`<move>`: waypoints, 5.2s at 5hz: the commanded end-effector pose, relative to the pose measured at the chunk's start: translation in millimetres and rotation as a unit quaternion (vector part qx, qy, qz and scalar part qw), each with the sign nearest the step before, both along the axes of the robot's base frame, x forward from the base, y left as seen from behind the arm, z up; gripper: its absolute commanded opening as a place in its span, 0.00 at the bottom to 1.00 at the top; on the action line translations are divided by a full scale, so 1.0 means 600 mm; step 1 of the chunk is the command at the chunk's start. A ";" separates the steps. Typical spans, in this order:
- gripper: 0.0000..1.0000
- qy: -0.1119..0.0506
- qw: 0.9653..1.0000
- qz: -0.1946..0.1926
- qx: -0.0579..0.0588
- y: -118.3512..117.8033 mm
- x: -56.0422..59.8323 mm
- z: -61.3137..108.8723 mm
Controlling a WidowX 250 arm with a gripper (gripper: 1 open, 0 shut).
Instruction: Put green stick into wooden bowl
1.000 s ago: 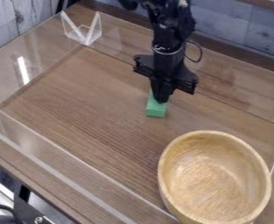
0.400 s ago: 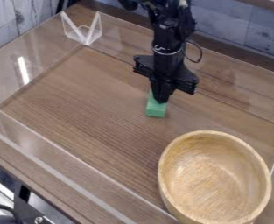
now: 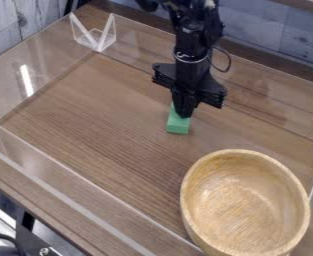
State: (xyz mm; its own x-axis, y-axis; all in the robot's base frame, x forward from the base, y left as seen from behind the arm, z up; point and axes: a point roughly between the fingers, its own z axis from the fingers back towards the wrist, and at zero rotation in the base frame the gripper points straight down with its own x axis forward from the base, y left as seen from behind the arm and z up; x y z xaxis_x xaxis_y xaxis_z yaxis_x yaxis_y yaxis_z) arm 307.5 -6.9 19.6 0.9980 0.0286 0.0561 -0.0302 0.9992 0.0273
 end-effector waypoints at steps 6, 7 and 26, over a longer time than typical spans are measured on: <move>0.00 0.065 0.997 0.022 -0.019 -0.040 -0.009 0.000; 0.00 0.050 0.998 0.022 -0.021 -0.040 0.001 0.020; 0.00 0.015 0.997 0.079 0.004 0.050 0.008 0.086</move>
